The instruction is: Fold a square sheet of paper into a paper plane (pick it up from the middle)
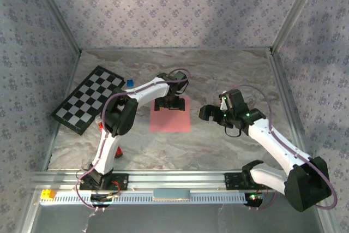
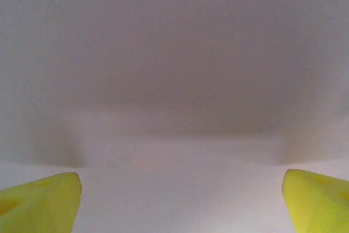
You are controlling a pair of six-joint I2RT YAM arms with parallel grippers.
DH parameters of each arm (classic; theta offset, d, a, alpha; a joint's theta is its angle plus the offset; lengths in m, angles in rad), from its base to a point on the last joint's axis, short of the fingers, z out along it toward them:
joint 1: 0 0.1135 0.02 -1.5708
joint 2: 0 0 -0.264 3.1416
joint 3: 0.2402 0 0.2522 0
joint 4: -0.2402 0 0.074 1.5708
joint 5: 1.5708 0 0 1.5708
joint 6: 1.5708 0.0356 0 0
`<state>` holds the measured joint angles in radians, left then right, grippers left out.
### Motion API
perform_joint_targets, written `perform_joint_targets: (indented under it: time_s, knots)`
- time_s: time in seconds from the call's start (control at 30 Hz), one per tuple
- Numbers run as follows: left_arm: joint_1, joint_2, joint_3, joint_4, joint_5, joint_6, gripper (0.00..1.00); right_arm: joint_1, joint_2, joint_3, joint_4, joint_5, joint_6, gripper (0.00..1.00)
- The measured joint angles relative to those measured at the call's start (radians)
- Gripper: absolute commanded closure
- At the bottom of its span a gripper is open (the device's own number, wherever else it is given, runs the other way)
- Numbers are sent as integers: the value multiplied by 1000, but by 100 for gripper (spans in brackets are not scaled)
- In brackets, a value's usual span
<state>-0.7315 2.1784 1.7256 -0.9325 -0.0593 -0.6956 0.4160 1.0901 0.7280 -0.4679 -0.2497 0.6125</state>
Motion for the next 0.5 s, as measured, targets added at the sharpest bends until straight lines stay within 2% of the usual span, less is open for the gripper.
perform_joint_targets:
  time_s: [0.5]
  knots:
    - [0,29,13,-18,21,26,5,9,20,4,-1,11,0,0]
